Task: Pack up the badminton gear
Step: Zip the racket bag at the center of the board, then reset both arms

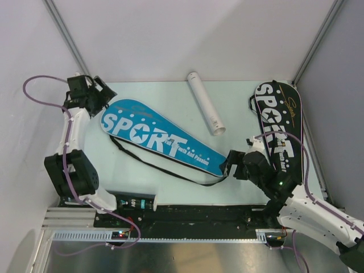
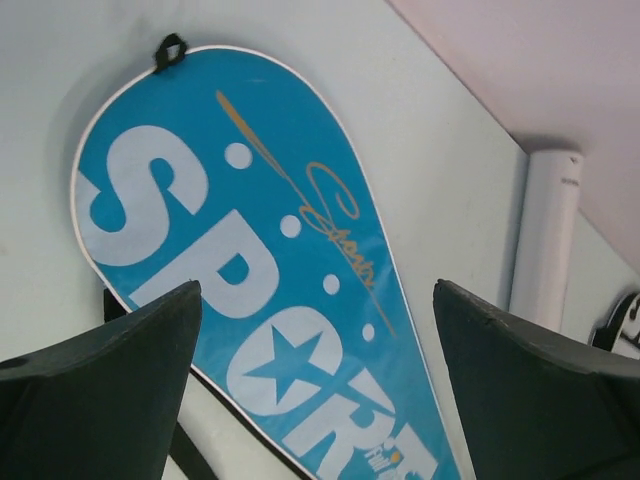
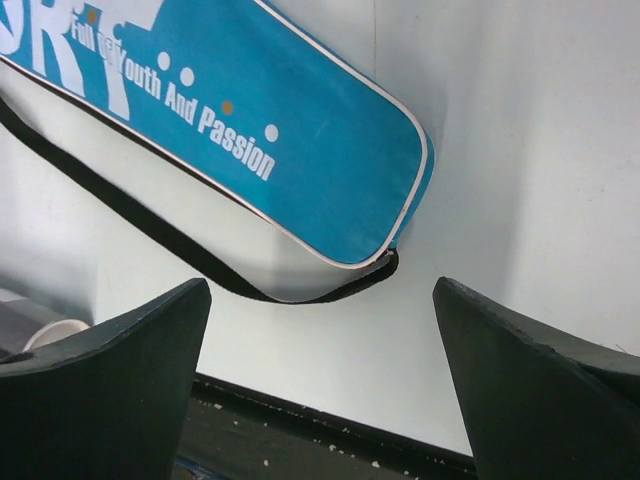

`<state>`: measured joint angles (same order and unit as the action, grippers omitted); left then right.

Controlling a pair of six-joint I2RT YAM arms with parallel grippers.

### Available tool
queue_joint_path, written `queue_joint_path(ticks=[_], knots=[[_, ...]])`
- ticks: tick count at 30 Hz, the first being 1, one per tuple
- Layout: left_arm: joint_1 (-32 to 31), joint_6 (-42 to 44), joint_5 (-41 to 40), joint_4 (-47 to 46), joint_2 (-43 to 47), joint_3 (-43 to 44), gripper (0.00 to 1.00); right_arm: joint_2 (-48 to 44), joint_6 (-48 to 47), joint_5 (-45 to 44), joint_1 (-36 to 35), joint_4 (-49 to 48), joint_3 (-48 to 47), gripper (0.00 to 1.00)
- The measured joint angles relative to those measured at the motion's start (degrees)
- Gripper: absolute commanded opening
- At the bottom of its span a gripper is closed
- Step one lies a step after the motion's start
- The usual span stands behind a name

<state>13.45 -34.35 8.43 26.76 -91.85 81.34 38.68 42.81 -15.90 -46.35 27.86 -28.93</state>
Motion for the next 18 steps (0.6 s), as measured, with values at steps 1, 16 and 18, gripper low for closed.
queue_joint_path(ticks=[1,16,18], knots=[[-0.6,1.0,-0.4,0.4,1.0,0.0,1.00,-0.3,0.0,0.0,0.1,1.3,-1.0,0.99],[-31.8,14.8,7.1,-2.4,33.9,-15.1,1.00,-9.4,-6.1,-6.6,1.2,13.4,-22.6,0.99],[-33.0,14.9,7.6,-5.3,39.6,-20.1,1.00,-10.9,-7.6,-7.5,1.4,13.4,-25.3,0.99]])
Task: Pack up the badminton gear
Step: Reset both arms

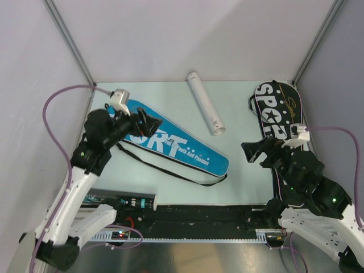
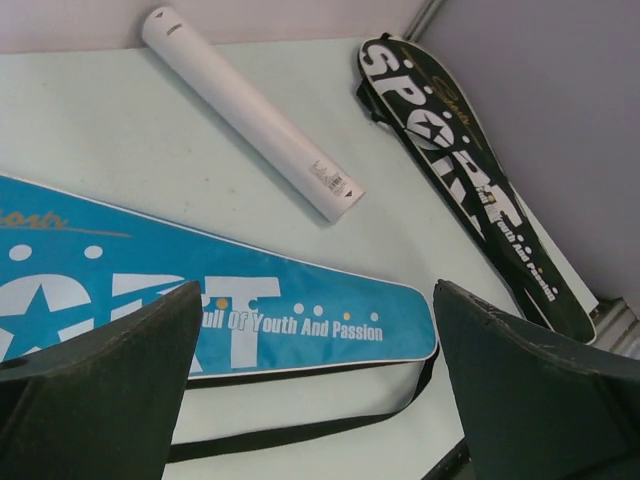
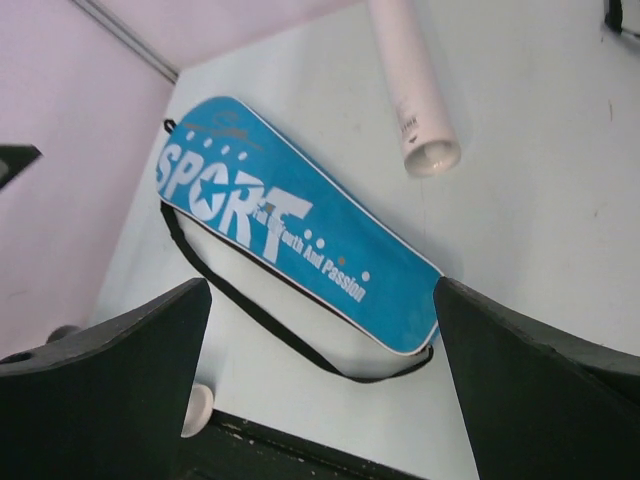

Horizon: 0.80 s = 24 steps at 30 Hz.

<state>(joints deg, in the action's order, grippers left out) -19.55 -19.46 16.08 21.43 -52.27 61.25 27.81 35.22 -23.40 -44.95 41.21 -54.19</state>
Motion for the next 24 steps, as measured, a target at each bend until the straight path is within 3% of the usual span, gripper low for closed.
queue_joint_path(ticks=[10,24], knots=[[-1.3,-1.4,0.2,-13.3,18.0,-17.4,1.00,-0.4,-2.5,-1.0,0.2,-0.6,-2.2,1.00],[-1.3,-1.5,-0.4,-17.5,18.5,-18.2,1.00,-0.3,-2.4,-1.8,0.2,-0.3,-2.2,0.99]])
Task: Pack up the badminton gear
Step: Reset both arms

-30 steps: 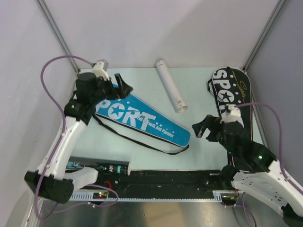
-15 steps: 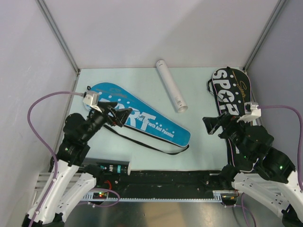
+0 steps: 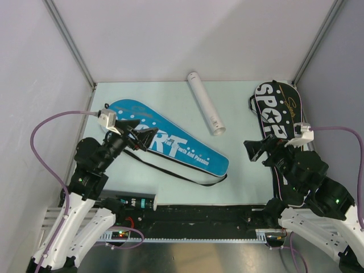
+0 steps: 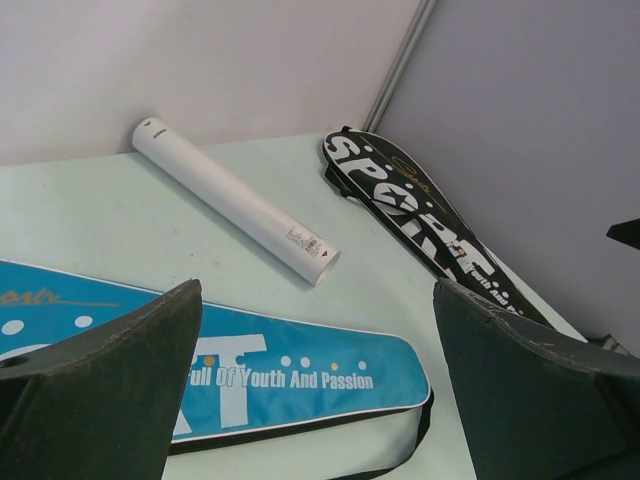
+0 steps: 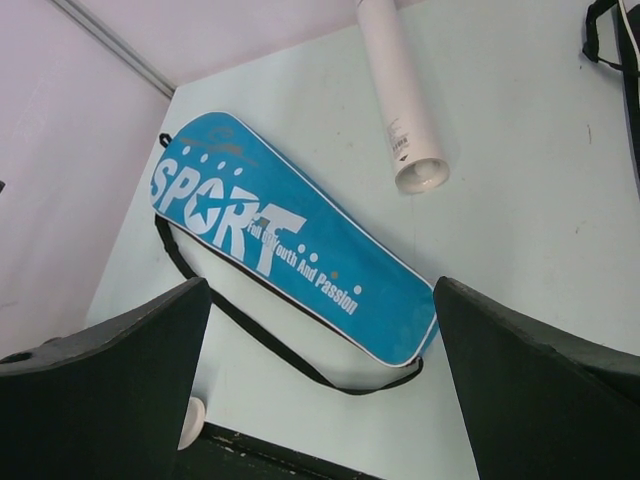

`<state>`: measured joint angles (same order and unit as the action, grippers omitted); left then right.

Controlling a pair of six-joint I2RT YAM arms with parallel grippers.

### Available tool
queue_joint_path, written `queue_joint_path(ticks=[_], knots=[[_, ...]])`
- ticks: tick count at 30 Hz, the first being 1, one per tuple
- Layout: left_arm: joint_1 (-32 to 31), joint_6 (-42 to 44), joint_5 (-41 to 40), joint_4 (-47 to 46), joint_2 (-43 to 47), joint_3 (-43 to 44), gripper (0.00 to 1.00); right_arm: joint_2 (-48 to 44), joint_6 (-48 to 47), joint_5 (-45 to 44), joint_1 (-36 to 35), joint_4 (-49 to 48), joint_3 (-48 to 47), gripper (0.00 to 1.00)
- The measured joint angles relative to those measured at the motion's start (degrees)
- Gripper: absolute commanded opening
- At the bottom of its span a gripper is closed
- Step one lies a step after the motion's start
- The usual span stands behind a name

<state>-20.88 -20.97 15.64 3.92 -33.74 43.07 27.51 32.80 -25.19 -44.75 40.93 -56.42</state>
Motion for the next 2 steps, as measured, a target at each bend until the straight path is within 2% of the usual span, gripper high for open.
queue_joint_path(ticks=[2], knots=[[0.0,0.0,0.0,0.0,0.0,0.0,1.00,0.0,0.0,-0.1,0.0,0.1,0.0,0.99]])
